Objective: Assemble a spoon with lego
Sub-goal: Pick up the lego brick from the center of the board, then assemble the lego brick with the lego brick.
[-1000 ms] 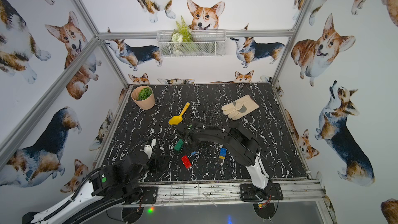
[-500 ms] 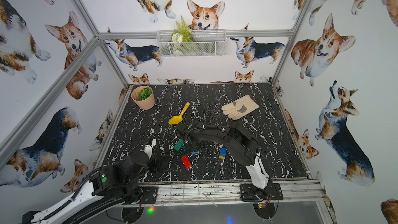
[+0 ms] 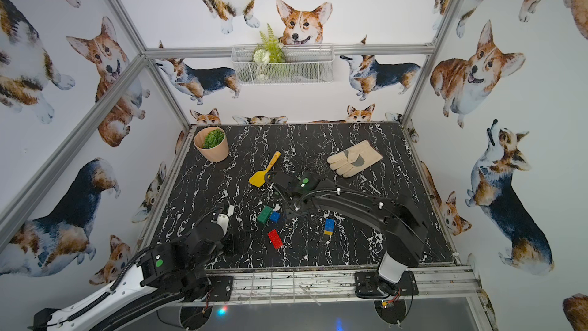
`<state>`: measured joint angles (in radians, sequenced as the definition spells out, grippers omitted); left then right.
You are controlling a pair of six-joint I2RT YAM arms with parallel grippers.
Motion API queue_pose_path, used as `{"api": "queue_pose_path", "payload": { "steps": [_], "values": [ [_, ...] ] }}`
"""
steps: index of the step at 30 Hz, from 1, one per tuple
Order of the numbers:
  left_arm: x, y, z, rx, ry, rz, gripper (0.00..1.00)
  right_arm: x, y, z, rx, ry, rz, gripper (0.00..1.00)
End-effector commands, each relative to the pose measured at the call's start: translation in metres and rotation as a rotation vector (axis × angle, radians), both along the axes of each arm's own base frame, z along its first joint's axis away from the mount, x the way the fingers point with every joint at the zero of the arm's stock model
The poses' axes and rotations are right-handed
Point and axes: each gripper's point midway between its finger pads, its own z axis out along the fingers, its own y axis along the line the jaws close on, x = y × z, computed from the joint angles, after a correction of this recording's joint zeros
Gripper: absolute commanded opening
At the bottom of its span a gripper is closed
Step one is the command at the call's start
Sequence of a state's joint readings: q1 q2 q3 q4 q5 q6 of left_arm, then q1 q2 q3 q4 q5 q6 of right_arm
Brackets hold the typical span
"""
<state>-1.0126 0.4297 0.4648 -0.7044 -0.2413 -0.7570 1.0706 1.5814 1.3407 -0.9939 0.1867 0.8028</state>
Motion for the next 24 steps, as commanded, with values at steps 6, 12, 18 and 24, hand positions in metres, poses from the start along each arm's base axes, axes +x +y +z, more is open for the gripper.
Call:
{"api": "queue_pose_path", "payload": {
  "steps": [6,12,18,24],
  "values": [
    [0.010,-0.032,0.013,-0.030,-0.074,-0.106,1.00,-0.035,-0.101,0.008,0.012,0.016,-0.340,0.45],
    [0.007,-0.033,0.013,-0.030,-0.077,-0.134,1.00,-0.037,-0.104,0.000,0.027,0.048,-0.365,0.45],
    [0.005,-0.026,0.016,-0.039,-0.087,-0.120,1.00,-0.025,-0.086,-0.011,0.022,0.095,-0.326,0.45],
    [0.005,-0.024,0.018,-0.037,-0.092,-0.111,1.00,-0.020,-0.089,-0.020,0.031,0.133,-0.353,0.45]
  ]
}}
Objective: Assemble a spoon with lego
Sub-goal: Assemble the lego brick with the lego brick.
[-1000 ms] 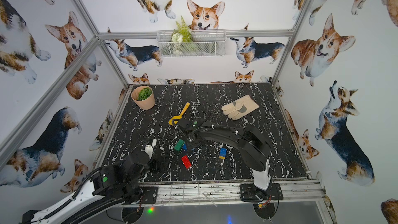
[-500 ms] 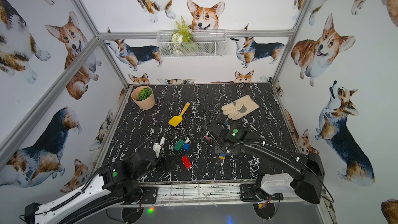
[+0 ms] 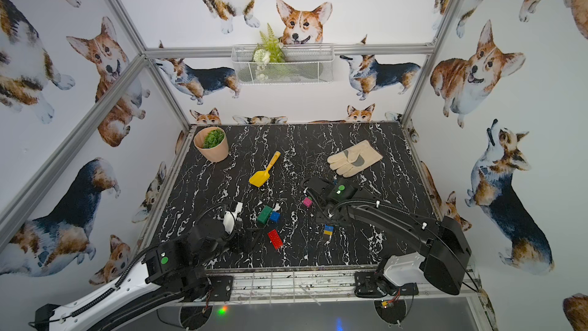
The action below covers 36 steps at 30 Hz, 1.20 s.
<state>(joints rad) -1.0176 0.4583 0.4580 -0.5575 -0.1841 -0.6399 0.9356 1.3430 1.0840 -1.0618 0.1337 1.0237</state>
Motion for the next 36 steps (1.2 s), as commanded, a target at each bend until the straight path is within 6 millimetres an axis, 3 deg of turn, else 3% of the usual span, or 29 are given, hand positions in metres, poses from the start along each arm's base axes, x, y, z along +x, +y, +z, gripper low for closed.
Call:
{"api": "queue_pose_path", "payload": {
  "steps": [1,8,36],
  "values": [
    [0.001,0.003,0.000,0.010,-0.003,0.011,1.00,0.000,-0.002,-0.005,0.028,0.025,-0.022,0.44],
    [0.001,0.003,0.000,0.016,-0.006,0.011,1.00,-0.003,-0.004,-0.019,0.029,0.055,-0.034,0.43],
    [-0.002,0.006,-0.001,0.014,-0.016,0.015,1.00,0.005,-0.010,-0.029,-0.016,0.023,-0.045,0.40]
  ]
}}
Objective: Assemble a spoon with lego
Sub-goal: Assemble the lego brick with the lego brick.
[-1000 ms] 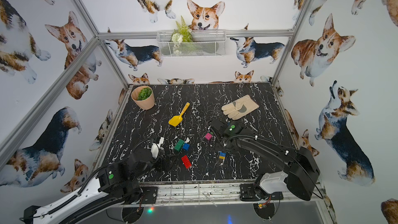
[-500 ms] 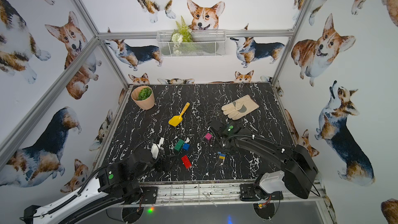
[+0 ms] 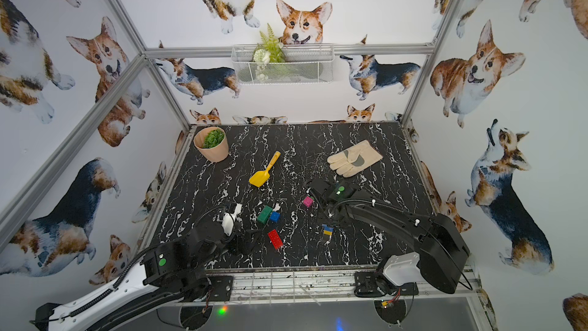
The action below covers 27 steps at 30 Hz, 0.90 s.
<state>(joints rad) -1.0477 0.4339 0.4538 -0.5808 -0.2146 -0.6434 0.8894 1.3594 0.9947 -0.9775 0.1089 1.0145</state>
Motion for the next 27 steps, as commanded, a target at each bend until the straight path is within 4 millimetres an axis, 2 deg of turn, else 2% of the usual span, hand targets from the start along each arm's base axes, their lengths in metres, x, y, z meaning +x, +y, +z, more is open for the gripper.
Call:
{"api": "queue_pose_path", "payload": {
  "steps": [1,10,27],
  "values": [
    [0.001,0.003,0.000,0.003,-0.004,0.018,1.00,0.001,-0.002,-0.003,-0.011,-0.007,-0.011,0.39],
    [0.001,0.004,0.000,0.007,-0.008,0.019,1.00,0.002,-0.003,-0.006,-0.014,-0.007,-0.024,0.38],
    [-0.001,0.004,-0.001,0.008,-0.013,0.017,1.00,0.008,0.010,-0.002,0.031,-0.049,-0.037,0.31]
  ]
}}
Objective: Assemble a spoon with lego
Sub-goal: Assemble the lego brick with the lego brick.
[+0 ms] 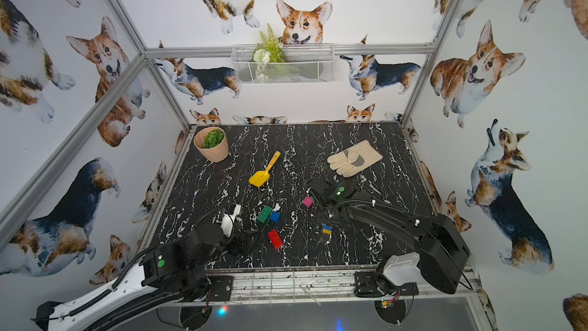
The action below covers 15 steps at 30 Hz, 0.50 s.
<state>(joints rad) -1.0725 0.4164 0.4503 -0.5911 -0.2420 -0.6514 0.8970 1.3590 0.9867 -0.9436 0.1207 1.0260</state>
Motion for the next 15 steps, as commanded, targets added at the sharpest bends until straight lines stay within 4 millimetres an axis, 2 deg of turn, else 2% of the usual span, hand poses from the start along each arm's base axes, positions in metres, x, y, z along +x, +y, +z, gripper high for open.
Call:
{"api": "queue_pose_path", "payload": {
  "steps": [1,15],
  "values": [
    [0.001,0.002,-0.001,0.007,-0.001,0.014,1.00,0.004,0.006,-0.002,0.016,-0.025,-0.030,0.31],
    [-0.001,0.003,-0.001,0.006,-0.005,0.010,1.00,0.004,0.011,0.011,-0.001,-0.061,-0.025,0.30]
  ]
}}
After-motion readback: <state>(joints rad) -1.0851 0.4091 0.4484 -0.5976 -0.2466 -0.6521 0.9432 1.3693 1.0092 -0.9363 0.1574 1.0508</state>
